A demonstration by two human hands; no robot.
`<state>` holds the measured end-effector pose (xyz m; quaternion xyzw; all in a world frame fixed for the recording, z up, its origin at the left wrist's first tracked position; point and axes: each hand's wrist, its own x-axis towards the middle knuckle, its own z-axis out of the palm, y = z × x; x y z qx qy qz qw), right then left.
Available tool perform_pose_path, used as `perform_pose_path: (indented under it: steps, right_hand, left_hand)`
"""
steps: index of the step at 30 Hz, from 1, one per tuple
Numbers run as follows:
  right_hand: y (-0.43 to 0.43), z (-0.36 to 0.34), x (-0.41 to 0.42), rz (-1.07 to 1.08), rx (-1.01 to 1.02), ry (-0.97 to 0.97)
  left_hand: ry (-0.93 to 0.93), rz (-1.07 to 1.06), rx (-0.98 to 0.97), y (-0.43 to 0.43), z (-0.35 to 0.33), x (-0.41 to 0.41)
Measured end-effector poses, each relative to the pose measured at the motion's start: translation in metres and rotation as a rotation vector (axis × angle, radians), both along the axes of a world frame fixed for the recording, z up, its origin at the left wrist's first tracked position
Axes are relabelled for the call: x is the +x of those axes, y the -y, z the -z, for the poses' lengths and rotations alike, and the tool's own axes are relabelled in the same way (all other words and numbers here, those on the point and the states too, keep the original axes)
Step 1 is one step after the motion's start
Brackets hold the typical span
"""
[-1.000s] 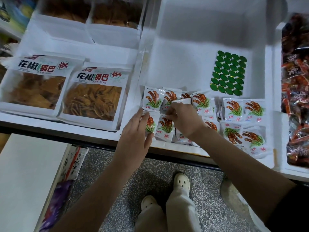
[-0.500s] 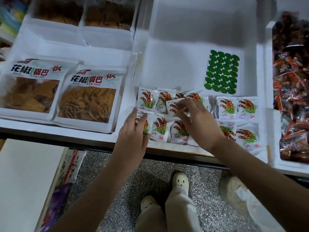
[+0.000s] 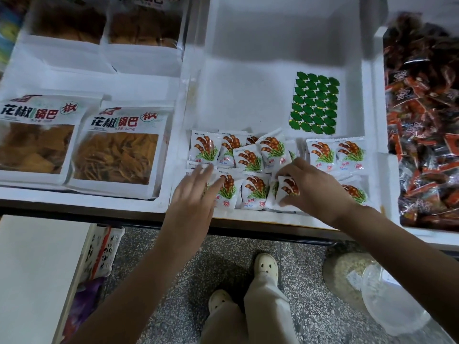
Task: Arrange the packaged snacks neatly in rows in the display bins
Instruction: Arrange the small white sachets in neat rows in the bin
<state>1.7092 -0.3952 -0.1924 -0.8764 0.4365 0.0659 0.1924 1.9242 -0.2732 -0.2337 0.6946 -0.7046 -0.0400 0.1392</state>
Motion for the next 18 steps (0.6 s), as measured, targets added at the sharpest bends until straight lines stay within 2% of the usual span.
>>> perform_pose_path:
  steps: [3,6,8,14,18]
  right_hand:
    - [0.003,-0.007,-0.002,0.074,0.083,0.137]
    - [0.010,-0.012,0.009,0.134,0.195,0.329]
    - [0.012,-0.008,0.023,0.115,0.295,0.385]
    - [0.018,0.020,0.050,-0.016,0.361,0.312]
    - [0.017,0.023,0.046,-0.127,0.247,0.283]
  left_hand:
    - [0.074,0.107,-0.010,0.002,0.012,-0.002]
    - [0.099,0.135,-0.009,0.002,0.019,-0.005]
    - [0.122,0.145,0.021,0.002,0.021,-0.008]
    - [0.144,0.111,0.050,0.001,0.029,-0.009]
    - [0.098,0.103,0.039,0.000,0.029,-0.009]
